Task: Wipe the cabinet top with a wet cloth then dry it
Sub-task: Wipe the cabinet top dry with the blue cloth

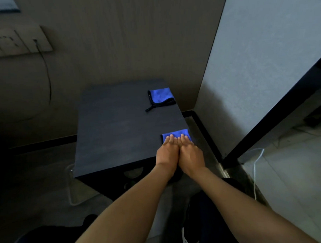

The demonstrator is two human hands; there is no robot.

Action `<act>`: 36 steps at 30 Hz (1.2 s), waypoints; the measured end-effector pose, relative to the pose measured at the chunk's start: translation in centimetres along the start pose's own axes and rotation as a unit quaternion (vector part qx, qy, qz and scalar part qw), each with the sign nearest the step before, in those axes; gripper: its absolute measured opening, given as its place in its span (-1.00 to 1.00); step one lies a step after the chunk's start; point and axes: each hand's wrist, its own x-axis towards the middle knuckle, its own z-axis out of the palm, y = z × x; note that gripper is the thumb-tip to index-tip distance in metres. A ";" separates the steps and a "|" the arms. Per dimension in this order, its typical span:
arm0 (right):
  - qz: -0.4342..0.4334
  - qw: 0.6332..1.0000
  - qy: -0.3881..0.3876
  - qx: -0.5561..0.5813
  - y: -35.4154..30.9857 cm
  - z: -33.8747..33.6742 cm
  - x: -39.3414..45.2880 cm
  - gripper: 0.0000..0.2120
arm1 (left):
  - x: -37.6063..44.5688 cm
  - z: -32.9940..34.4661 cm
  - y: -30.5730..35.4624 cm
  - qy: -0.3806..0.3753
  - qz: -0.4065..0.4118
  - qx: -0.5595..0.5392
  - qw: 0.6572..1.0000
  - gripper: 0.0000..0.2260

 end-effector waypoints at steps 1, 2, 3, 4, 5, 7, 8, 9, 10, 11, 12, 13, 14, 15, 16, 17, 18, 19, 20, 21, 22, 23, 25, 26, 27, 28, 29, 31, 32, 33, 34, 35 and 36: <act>-0.006 1.000 -0.005 0.000 -0.7 -0.1 -0.1 -0.53 | -0.5 -0.1 -0.6 -0.007 -0.012 -0.008 1.000 -0.48; -0.011 1.000 -0.012 -0.001 -1.4 -0.2 0.1 -0.53 | -0.8 -0.2 -1.3 -0.013 -0.024 -0.018 0.999 -0.47; -0.016 1.000 -0.020 -0.006 -2.2 -0.4 0.4 -0.53 | -1.1 -0.4 -2.0 -0.015 -0.035 -0.024 0.999 -0.46; -0.023 0.999 -0.024 -0.010 -3.1 -0.4 0.7 -0.53 | -1.4 -0.6 -2.8 -0.018 -0.044 -0.022 0.999 -0.46; -0.030 0.999 -0.024 -0.011 -4.1 -0.3 1.0 -0.53 | -1.6 -1.0 -3.6 -0.018 -0.054 -0.019 0.998 -0.47; -0.037 0.999 -0.028 -0.009 -6.0 0.0 1.5 -0.53 | -2.1 -1.4 -5.4 -0.020 -0.071 -0.017 0.997 -0.48; -0.038 0.999 -0.031 -0.005 -7.0 0.2 1.7 -0.53 | -2.3 -1.5 -6.2 -0.017 -0.078 -0.018 0.997 -0.50; -0.040 0.999 -0.035 -0.001 -7.9 0.4 1.9 -0.53 | -2.5 -1.6 -7.1 -0.012 -0.086 -0.019 0.996 -0.51; -0.045 0.998 -0.038 0.001 -8.7 0.7 2.2 -0.53 | -2.7 -1.7 -7.9 -0.007 -0.093 -0.017 0.995 -0.51; -0.052 0.998 -0.039 0.002 -9.5 0.8 2.6 -0.53 | -2.9 -1.8 -8.7 -0.003 -0.100 -0.014 0.995 -0.51; -0.059 0.997 -0.040 0.005 -10.4 1.0 3.1 -0.53 | -2.9 -2.0 -9.5 -0.002 -0.105 -0.008 0.994 -0.50; -0.064 0.997 -0.039 0.008 -11.2 1.2 3.6 -0.53 | -3.0 -2.1 -10.3 -0.001 -0.109 0.000 0.994 -0.49; -0.068 0.997 -0.038 0.010 -11.9 1.4 4.1 -0.53 | -2.9 -2.2 -11.1 -0.001 -0.115 0.005 0.993 -0.48; -0.073 0.997 -0.037 0.009 -12.7 1.7 4.6 -0.52 | -2.8 -2.4 -11.9 -0.001 -0.121 0.006 0.993 -0.48; -0.077 0.996 -0.035 0.009 -13.3 1.8 5.1 -0.51 | -2.5 -2.5 -12.7 0.000 -0.128 0.005 0.992 -0.48; -0.080 0.996 -0.035 0.008 -13.8 2.0 5.6 -0.51 | -2.2 -2.5 -13.3 0.004 -0.134 0.001 0.991 -0.49; -0.084 0.996 -0.033 0.009 -14.2 2.2 6.2 -0.50 | -1.9 -2.7 -13.8 0.009 -0.139 -0.002 0.990 -0.49; -0.086 0.996 -0.030 0.010 -14.5 2.4 6.8 -0.50 | -1.6 -3.0 -14.3 0.016 -0.140 -0.001 0.990 -0.48; -0.086 0.996 -0.028 0.010 -14.8 2.6 7.5 -0.51 | -1.3 -3.2 -14.6 0.021 -0.134 0.007 0.991 -0.47; -0.084 0.996 -0.024 0.007 -15.0 2.7 8.2 -0.51 | -0.8 -3.3 -15.0 0.026 -0.127 0.008 0.992 -0.49; -0.080 0.997 -0.021 0.005 -15.3 2.8 8.9 -0.52 | -0.2 -3.3 -15.5 0.034 -0.120 0.005 0.992 -0.51; -0.076 0.997 -0.018 0.003 -15.6 3.0 9.7 -0.52 | 0.5 -3.3 -16.2 0.037 -0.115 0.009 0.993 -0.53; -0.075 0.997 -0.014 -0.006 -16.0 3.3 11.4 -0.51 | 2.1 -3.4 -17.2 0.047 -0.111 0.029 0.992 -0.52; -0.077 0.997 -0.013 -0.014 -16.2 3.5 12.4 -0.51 | 2.9 -3.3 -17.8 0.054 -0.112 0.032 0.992 -0.51; -0.078 0.997 -0.010 -0.021 -16.4 3.7 13.3 -0.50 | 3.7 -3.3 -18.3 0.057 -0.113 0.037 0.991 -0.51; -0.079 0.997 -0.007 -0.026 -16.5 3.9 14.3 -0.50 | 4.5 -3.3 -18.8 0.063 -0.112 0.036 0.991 -0.50; -0.078 0.997 -0.002 -0.027 -16.6 4.0 15.4 -0.50 | 5.4 -3.4 -19.4 0.065 -0.108 0.047 0.991 -0.50; -0.075 0.997 0.009 -0.023 -16.9 4.0 17.7 -0.51 | 7.4 -3.4 -20.8 0.073 -0.113 0.044 0.990 -0.52; -0.074 0.997 0.011 -0.021 -17.1 3.8 18.9 -0.50 | 8.5 -3.4 -21.6 0.075 -0.119 0.036 0.989 -0.52; -0.076 0.997 0.012 -0.022 -17.3 3.8 20.2 -0.50 | 9.7 -3.4 -22.4 0.074 -0.122 0.042 0.989 -0.52; -0.079 0.996 0.013 -0.025 -17.5 3.7 21.5 -0.50 | 11.0 -3.4 -23.2 0.072 -0.121 0.049 0.989 -0.52; -0.081 0.996 0.014 -0.028 -17.7 3.7 22.8 -0.49 | 12.2 -3.5 -24.0 0.068 -0.121 0.050 0.989 -0.51; -0.081 0.996 0.018 -0.030 -17.9 3.8 24.1 -0.50 | 13.3 -3.5 -24.8 0.067 -0.125 0.047 0.989 -0.51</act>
